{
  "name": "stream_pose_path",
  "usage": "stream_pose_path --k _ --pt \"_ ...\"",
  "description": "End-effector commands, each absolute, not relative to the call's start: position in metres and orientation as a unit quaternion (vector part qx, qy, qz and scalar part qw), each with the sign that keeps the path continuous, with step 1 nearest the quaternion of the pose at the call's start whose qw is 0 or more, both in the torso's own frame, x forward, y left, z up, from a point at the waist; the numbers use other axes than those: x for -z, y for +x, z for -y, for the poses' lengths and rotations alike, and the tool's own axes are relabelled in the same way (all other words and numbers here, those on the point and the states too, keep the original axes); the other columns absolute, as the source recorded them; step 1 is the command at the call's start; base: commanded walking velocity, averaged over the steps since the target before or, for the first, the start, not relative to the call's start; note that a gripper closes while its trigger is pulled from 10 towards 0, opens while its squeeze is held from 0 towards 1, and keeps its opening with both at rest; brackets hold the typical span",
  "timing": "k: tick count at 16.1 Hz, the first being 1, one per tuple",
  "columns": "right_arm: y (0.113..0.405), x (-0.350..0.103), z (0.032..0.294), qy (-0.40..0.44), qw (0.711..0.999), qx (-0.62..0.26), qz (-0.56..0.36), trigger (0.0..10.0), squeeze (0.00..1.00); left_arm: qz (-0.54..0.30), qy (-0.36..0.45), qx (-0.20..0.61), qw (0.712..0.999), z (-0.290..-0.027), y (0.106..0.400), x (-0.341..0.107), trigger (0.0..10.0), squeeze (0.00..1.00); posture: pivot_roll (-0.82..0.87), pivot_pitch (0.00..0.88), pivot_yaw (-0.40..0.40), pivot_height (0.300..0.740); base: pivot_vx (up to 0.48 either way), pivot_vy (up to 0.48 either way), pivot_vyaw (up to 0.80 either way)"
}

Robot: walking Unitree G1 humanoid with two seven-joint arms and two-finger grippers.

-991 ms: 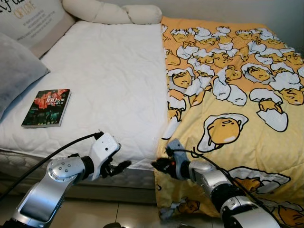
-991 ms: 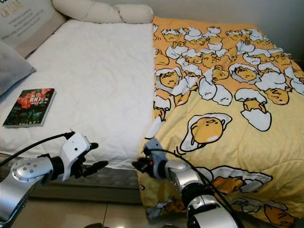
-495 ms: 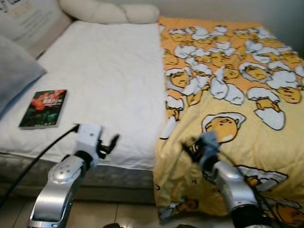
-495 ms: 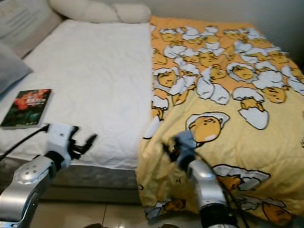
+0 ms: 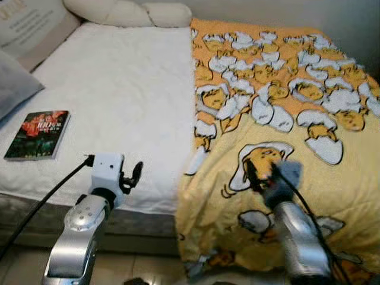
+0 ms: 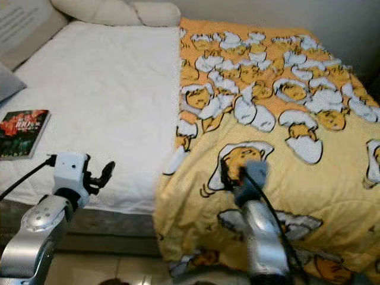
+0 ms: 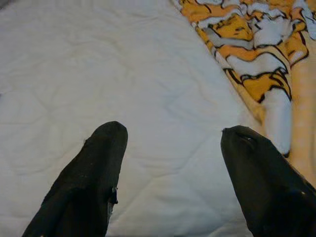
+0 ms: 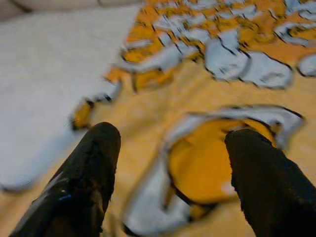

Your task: Clean up the room

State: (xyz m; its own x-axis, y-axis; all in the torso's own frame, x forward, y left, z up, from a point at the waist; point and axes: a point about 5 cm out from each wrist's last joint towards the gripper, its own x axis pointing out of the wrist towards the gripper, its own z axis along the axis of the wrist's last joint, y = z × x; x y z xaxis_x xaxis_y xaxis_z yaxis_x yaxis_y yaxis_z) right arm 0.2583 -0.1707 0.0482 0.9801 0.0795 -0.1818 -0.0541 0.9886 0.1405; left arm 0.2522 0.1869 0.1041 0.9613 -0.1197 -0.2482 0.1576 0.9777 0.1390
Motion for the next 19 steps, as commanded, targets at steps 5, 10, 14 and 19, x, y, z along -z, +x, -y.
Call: stream_pose_path --k 5,10,14,19 --pt "0.261 -0.056 0.164 0.085 0.993 -0.026 -0.081 10.0 1.00 -0.105 0.099 0.063 0.988 -0.192 0.258 -0.111 10.0 0.00 0.02 0.000 -0.054 0.740 0.000 -0.389 0.00" --pt "0.259 -0.049 0.159 0.102 0.990 -0.026 -0.097 10.0 1.00 -0.102 0.105 0.057 0.988 -0.199 0.263 -0.115 10.0 0.00 0.03 0.000 -0.055 0.740 0.000 -0.359 0.00" --pt "0.262 -0.050 0.155 0.109 0.989 -0.019 -0.097 10.0 1.00 -0.102 0.109 0.057 0.987 -0.201 0.267 -0.116 10.0 0.00 0.03 0.000 -0.046 0.740 0.000 -0.358 0.00" --pt "0.261 -0.047 0.159 0.101 0.989 -0.016 -0.104 10.0 1.00 -0.102 0.107 0.056 0.987 -0.200 0.265 -0.115 10.0 0.00 0.04 0.000 -0.060 0.740 0.000 -0.360 0.00"
